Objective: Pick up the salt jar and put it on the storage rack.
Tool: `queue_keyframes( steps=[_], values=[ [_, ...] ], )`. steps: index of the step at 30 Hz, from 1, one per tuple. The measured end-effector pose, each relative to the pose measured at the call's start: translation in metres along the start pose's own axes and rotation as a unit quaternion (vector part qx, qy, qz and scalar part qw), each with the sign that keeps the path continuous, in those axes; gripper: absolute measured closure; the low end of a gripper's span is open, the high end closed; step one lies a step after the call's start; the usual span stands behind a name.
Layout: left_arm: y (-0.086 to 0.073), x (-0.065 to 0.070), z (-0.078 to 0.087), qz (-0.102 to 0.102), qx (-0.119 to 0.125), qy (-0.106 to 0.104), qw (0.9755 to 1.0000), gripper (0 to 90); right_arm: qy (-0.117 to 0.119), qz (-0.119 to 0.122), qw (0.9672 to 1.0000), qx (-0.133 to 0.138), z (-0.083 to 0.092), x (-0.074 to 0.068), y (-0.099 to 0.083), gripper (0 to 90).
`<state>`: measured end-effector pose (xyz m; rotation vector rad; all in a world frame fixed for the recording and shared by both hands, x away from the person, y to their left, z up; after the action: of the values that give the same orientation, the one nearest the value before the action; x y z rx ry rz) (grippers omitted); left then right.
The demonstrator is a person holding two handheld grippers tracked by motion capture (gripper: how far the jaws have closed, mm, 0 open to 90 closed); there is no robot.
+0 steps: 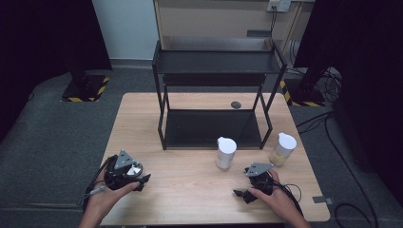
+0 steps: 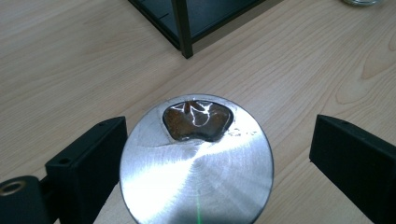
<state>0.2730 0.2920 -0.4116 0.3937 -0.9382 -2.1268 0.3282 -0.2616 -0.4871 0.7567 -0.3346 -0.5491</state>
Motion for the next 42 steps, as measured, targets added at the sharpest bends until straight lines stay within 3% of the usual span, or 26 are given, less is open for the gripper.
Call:
queue_keyframes(
  steps=[11, 28, 42],
  values=[
    [-0.010, -0.002, 0.004, 0.006, 0.001, 0.003, 1.0000, 4.0, 0.000, 0.000, 1.0000, 0.000, 0.000, 0.000, 0.000, 0.9],
    [-0.022, -0.007, -0.006, 0.013, -0.002, 0.004, 0.9999, 4.8, 0.000, 0.000, 1.0000, 0.000, 0.000, 0.000, 0.000, 0.9],
    [-0.031, -0.014, -0.008, 0.016, 0.007, -0.007, 0.9998, 24.4, 0.000, 0.000, 1.0000, 0.000, 0.000, 0.000, 0.000, 0.9]
  ],
)
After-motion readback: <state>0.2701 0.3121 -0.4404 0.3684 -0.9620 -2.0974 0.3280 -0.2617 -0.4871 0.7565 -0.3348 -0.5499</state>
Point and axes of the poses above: each handheld gripper's, and its own axes: z roughly backward along the jaws, y roughly out of its top, x roughly to its right, the point moved 6 cm from there along -z, roughly forward along the jaws, and after that the axes turned 7 degrees about -y, right-handed, at the moved point
